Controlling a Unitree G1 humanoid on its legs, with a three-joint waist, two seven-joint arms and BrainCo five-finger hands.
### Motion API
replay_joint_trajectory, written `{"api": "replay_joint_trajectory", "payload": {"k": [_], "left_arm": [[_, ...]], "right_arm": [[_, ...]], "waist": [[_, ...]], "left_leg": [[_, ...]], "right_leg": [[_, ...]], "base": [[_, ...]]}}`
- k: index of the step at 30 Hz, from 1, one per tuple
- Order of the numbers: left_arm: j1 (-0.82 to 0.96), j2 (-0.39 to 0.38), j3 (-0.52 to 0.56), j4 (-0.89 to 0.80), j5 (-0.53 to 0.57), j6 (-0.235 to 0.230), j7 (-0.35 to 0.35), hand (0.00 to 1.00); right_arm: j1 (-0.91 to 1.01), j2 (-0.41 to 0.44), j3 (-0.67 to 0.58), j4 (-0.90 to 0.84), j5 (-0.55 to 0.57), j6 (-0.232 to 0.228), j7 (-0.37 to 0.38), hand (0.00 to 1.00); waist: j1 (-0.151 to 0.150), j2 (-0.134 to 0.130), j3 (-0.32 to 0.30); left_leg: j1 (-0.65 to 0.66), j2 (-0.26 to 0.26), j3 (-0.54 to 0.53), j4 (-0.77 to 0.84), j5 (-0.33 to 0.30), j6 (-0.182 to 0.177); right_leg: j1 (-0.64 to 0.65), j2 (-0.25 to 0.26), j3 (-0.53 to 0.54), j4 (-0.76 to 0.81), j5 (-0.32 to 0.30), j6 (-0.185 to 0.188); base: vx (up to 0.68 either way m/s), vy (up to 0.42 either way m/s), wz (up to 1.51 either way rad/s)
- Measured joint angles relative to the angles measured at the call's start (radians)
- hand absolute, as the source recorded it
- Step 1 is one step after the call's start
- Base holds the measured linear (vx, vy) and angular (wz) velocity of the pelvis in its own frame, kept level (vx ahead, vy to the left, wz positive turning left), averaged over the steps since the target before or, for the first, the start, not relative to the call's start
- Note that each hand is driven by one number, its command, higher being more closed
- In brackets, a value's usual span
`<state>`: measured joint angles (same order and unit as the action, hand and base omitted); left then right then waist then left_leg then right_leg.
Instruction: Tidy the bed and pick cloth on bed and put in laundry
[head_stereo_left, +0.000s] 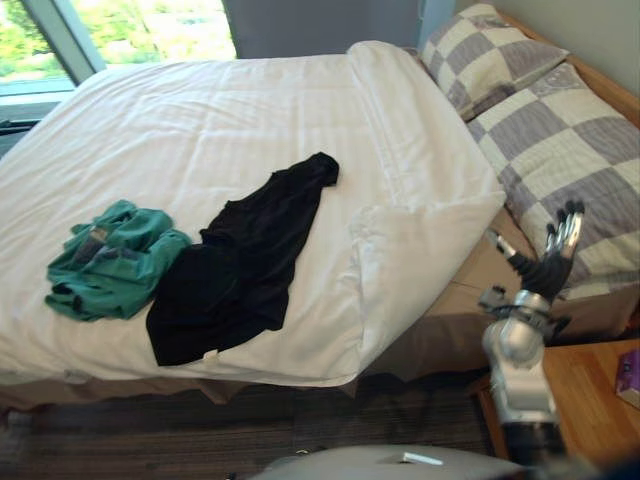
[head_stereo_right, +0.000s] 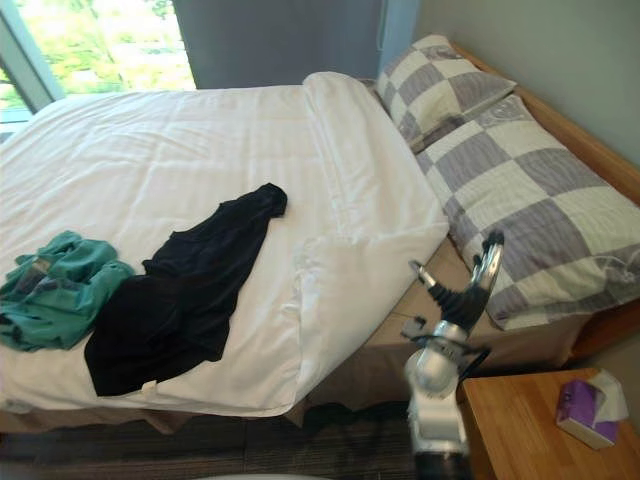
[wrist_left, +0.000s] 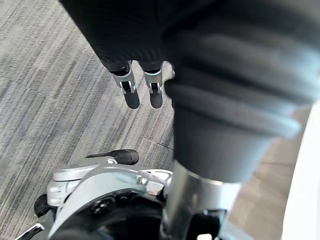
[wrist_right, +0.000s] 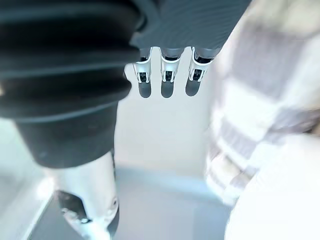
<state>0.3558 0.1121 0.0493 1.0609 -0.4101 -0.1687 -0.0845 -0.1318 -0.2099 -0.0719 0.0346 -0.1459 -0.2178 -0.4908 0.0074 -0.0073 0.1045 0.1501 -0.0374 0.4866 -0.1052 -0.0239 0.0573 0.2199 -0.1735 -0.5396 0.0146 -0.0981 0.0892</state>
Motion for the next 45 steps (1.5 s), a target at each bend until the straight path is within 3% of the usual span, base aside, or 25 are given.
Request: {"api": "replay_joint_trajectory", "payload": {"k": [5, 11, 16, 22, 26, 30, 31, 37, 45], "left_arm": [[-0.02, 0.002, 0.002, -0.016, 0.051, 0.016, -0.006, 0.0], [-0.026, 0.002, 0.041, -0.02, 0.089, 0.052, -0.028, 0.0], [-0.04, 0.006, 0.05, -0.049, 0.125, 0.079, -0.043, 0.0], [-0.071, 0.025, 0.049, -0.092, 0.124, 0.096, -0.071, 0.0], [-0.125, 0.049, 0.038, -0.123, 0.115, 0.115, -0.073, 0.0], [-0.178, 0.074, 0.031, -0.132, 0.077, 0.122, -0.103, 0.0], [-0.184, 0.074, 0.029, -0.137, 0.058, 0.12, -0.112, 0.0], [-0.208, 0.091, -0.011, -0.175, -0.005, 0.12, -0.15, 0.0], [-0.21, 0.115, -0.049, -0.189, -0.032, 0.143, -0.15, 0.0]], "right_arm": [[-0.124, -0.047, 0.02, 0.145, -0.116, 0.15, 0.159, 0.0], [-0.191, -0.05, 0.089, 0.248, -0.235, 0.265, 0.286, 0.0], [-0.277, -0.106, 0.13, 0.392, -0.321, 0.371, 0.37, 0.0], [-0.426, -0.127, 0.138, 0.562, -0.331, 0.424, 0.37, 0.0], [-0.55, -0.188, 0.169, 0.652, -0.326, 0.43, 0.331, 0.0], [-0.701, -0.253, 0.179, 0.687, -0.31, 0.435, 0.29, 0.0], [-0.735, -0.271, 0.184, 0.694, -0.309, 0.436, 0.287, 1.0], [-0.784, -0.336, 0.208, 0.699, -0.268, 0.432, 0.294, 1.0], [-0.733, -0.406, 0.241, 0.684, -0.23, 0.424, 0.362, 1.0]], "waist": [[0.034, 0.012, 0.017], [0.04, 0.01, 0.028], [0.06, 0.006, 0.056], [0.08, -0.013, 0.116], [0.106, -0.018, 0.17], [0.125, -0.033, 0.256], [0.133, -0.031, 0.279], [0.151, -0.021, 0.34], [0.143, -0.015, 0.345]], "left_leg": [[-0.032, -0.006, -0.072, -0.001, 0.024, 0.009], [-0.052, -0.018, -0.116, -0.001, 0.027, 0.013], [-0.068, -0.037, -0.143, 0.0, 0.034, 0.024], [-0.13, -0.038, -0.169, 0.0, 0.045, 0.041], [-0.213, -0.003, -0.17, 0.007, 0.074, 0.055], [-0.272, 0.017, -0.17, 0.008, 0.092, 0.061], [-0.281, 0.017, -0.166, 0.008, 0.095, 0.062], [-0.364, 0.023, -0.155, 0.062, 0.089, 0.054], [-0.374, 0.033, -0.121, 0.072, 0.082, 0.042]], "right_leg": [[0.0, -0.005, -0.057, 0.001, -0.002, -0.002], [0.003, -0.012, -0.1, 0.001, 0.0, 0.008], [-0.001, -0.022, -0.127, 0.004, 0.01, 0.021], [-0.051, -0.019, -0.15, 0.009, 0.02, 0.016], [-0.136, 0.003, -0.142, 0.026, 0.068, -0.042], [-0.196, 0.018, -0.125, 0.029, 0.098, -0.048], [-0.212, 0.018, -0.111, 0.03, 0.102, -0.046], [-0.27, 0.015, -0.084, 0.026, 0.106, -0.043], [-0.289, 0.018, -0.04, 0.024, 0.099, -0.043]], "base": [[-0.07, -0.032, 0.41], [-0.02, 0.008, 0.25], [0.02, 0.022, 0.16], [0.01, -0.01, 0.14], [0.01, -0.006, 0.05], [-0.02, -0.01, 0.0], [-0.01, 0.001, -0.04], [0.0, -0.021, -0.03], [-0.01, -0.04, -0.14]]}}
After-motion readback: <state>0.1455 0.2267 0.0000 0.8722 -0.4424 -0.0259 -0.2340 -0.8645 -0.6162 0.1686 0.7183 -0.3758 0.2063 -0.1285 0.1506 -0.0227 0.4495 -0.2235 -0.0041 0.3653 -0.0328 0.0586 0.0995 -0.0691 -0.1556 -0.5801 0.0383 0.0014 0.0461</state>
